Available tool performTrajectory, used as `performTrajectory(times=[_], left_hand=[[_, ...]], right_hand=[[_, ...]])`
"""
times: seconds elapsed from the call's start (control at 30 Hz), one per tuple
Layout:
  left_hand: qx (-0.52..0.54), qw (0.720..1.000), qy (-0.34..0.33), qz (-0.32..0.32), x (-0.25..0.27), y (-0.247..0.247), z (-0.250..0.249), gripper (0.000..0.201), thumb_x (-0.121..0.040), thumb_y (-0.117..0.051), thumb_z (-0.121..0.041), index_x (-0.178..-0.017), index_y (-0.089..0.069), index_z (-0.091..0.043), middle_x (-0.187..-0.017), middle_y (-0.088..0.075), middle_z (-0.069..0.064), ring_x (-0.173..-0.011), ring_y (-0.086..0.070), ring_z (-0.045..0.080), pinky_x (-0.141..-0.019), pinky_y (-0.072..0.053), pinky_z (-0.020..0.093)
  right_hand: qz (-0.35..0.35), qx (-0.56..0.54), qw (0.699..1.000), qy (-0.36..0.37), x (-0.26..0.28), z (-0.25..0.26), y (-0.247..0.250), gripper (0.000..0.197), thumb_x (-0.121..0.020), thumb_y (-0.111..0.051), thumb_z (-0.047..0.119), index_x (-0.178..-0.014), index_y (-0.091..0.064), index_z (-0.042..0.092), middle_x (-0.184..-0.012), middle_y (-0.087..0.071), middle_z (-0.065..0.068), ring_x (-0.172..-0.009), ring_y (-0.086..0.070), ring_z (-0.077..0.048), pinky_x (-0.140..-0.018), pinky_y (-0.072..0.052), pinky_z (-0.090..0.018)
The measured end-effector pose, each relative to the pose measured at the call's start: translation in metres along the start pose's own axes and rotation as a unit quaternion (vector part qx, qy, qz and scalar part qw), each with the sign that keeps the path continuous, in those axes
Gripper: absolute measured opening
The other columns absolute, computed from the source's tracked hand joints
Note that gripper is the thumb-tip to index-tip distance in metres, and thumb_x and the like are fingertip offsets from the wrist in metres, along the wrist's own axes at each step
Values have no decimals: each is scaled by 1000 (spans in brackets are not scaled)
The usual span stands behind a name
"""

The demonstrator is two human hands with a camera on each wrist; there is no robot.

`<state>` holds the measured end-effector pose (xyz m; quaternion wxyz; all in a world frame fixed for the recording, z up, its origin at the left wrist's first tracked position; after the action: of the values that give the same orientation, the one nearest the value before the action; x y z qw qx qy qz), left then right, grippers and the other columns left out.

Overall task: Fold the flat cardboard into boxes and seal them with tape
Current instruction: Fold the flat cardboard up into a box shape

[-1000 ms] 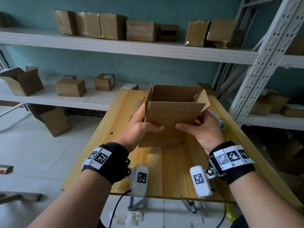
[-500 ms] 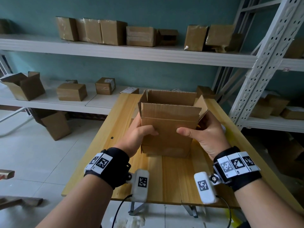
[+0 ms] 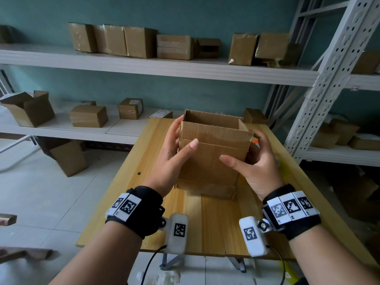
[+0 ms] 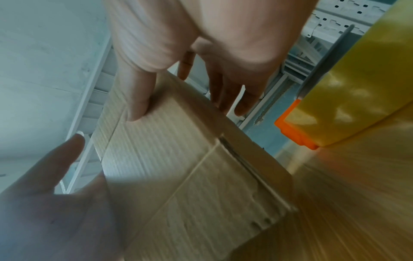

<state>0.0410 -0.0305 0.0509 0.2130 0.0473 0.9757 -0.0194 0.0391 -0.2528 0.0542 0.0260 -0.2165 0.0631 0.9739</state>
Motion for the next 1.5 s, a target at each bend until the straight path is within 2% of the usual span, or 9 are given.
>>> performTrajectory(times=[0.1,0.27,0.5,0.67,0.9,1.03,1.13,1.4,1.5], left_hand=[[-4,1000,9,5,0,-1,1,60,-103,-66,-39,-156,-39,-39,-138,-65,-24,-129,-62,2,-102,-55,28],[-24,999,22,23,0,-3,14,69,-88,-68,-66,-151,-48,-45,-156,-50,0,-139,-57,19,-112,-52,50],[-3,1000,16,6,-3,-2,17,65,-91,-65,-64,-148,-55,-35,-152,-55,4,-136,-59,23,-111,-53,53],[9,1000,9,-6,-2,0,13,63,-92,-64,-59,-144,-57,-24,-141,-65,1,-129,-65,20,-104,-58,44],[44,999,11,-25,-1,1,12,47,-99,-61,-43,-133,-60,-11,-118,-74,-8,-111,-72,11,-85,-59,24],[63,997,7,-43,0,4,13,67,-89,-64,-57,-128,-60,-2,-113,-75,2,-104,-73,13,-82,-60,25],[62,997,1,-50,0,4,12,72,-87,-64,-59,-127,-59,0,-117,-72,13,-102,-73,13,-82,-61,26],[52,996,8,-68,1,5,16,60,-88,-64,-61,-120,-65,-11,-109,-76,0,-103,-74,16,-84,-62,31],[48,996,5,-72,1,6,16,59,-88,-65,-61,-120,-65,-11,-113,-75,5,-104,-74,19,-86,-63,35]], right_hand=[[14,8,1000,9,1,2,-3,81,-69,-91,22,-137,-49,29,-122,-67,9,-107,-69,3,-84,-60,-20],[26,18,999,18,1,5,-6,80,-67,-90,26,-137,-51,27,-119,-66,9,-102,-68,7,-78,-57,-14],[26,24,999,17,0,3,-8,80,-66,-91,31,-136,-52,34,-123,-66,9,-106,-66,6,-80,-57,-15],[23,24,999,19,1,4,-9,82,-64,-92,34,-137,-54,34,-124,-67,9,-109,-67,2,-82,-59,-19],[35,32,999,12,2,5,-12,75,-63,-92,35,-130,-56,35,-109,-68,27,-104,-66,9,-79,-57,-14],[45,43,998,7,1,1,-14,76,-61,-94,42,-128,-60,35,-114,-70,19,-107,-67,1,-81,-58,-17],[51,44,998,3,1,1,-14,71,-60,-93,43,-123,-59,40,-111,-70,24,-106,-67,3,-80,-57,-15],[63,52,997,-16,1,-3,-15,65,-59,-93,45,-114,-59,41,-108,-73,23,-103,-69,4,-78,-58,-15],[65,56,996,-20,0,-4,-15,67,-58,-93,50,-114,-59,41,-109,-73,22,-104,-69,2,-81,-60,-20]])
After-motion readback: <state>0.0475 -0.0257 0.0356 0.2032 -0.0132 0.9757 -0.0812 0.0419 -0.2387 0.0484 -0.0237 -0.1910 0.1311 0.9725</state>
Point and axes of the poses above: each hand's wrist, its own x-axis away from the middle knuckle, its own y-axis out of the back of the hand, z = x × y, the point moved 8 cm from there along -x, towards the middle knuckle
